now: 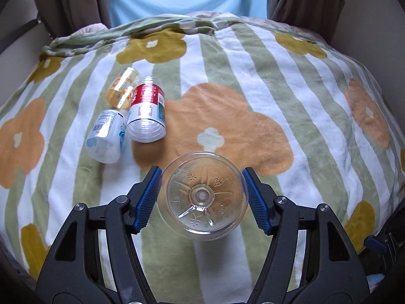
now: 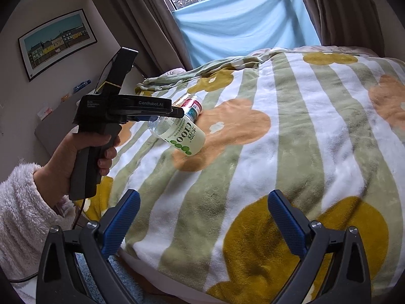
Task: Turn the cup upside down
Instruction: 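Turn the jar with the left gripper and set it upright on the blanket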
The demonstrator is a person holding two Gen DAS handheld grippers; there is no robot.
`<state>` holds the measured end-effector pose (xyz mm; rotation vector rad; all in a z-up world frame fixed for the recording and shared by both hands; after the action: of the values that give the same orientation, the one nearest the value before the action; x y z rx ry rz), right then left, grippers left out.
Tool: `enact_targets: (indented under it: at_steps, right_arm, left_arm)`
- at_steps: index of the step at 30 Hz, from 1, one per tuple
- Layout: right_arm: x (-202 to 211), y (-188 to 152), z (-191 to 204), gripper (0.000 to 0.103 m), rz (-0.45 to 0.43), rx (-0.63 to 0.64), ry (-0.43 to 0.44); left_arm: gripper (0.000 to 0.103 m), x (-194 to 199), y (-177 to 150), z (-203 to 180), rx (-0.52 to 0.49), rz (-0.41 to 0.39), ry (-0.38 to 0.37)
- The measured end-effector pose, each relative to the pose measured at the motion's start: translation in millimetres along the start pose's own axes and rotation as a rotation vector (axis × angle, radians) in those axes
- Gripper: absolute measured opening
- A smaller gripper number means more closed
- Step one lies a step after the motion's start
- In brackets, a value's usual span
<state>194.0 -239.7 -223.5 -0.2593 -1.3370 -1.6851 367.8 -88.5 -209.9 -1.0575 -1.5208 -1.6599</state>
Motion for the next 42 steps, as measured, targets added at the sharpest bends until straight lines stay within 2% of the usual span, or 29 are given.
enact_targets:
  at_steps: [4, 12, 18, 23, 26, 28, 29, 30, 32, 42]
  right_arm:
    - [-1, 1, 0, 0.101, 0.002, -0.002, 0.005]
    - [-3, 1, 0, 0.101, 0.007, -0.015, 0.035]
    - [-3, 1, 0, 0.101, 0.008, -0.013, 0.03]
    - [-2, 0, -1, 0.101, 0.007, -0.019, 0.033]
    - [-3, 0, -1, 0.101, 0.01, -0.02, 0.033]
    - [-3, 0, -1, 0.101, 0.012, -0.019, 0.033]
    - [-3, 0, -1, 0.101, 0.011, -0.019, 0.033]
    - [-3, 0, -1, 0.101, 0.012, -0.018, 0.033]
    - [-3, 0, -1, 0.101, 0.011, -0.02, 0.033]
    - [-5, -1, -1, 0.101, 0.014, -0.014, 0.028]
  left_arm:
    - [0.062, 0, -1, -10, -0.046, 0.002, 0.013]
    - [0.062, -7, -8, -2, -0.136, 0.148, 0.035]
    - [0.062, -24, -14, -7, -0.155, 0.21, 0.025]
    - [0.062, -32, -13, -10, -0.172, 0.233, 0.028]
    - [0.063, -33, -8, -11, -0.189, 0.207, 0.038]
    - [0.073, -34, -7, -10, -0.191, 0.198, 0.059]
    - [0.092, -33, -7, -10, -0.191, 0.188, 0.07]
    - [0.102, -32, -5, -10, -0.19, 0.172, 0.074]
    - [0.103, -28, -4, -10, -0.189, 0.148, 0.072]
    - [0.103, -21, -7, -9, -0.162, 0.148, 0.038]
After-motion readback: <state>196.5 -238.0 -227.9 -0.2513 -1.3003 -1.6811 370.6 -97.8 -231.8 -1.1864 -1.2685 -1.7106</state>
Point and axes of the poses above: each gripper's, at about its wrist camera, not at the fingertips, and x roughly against the way its jaws point, z to its left, y to its top, the point moved 10 cm from there along -x, roughly the way its jaws point, and after that the axes turned 9 degrees about z, right-handed, at the moved point
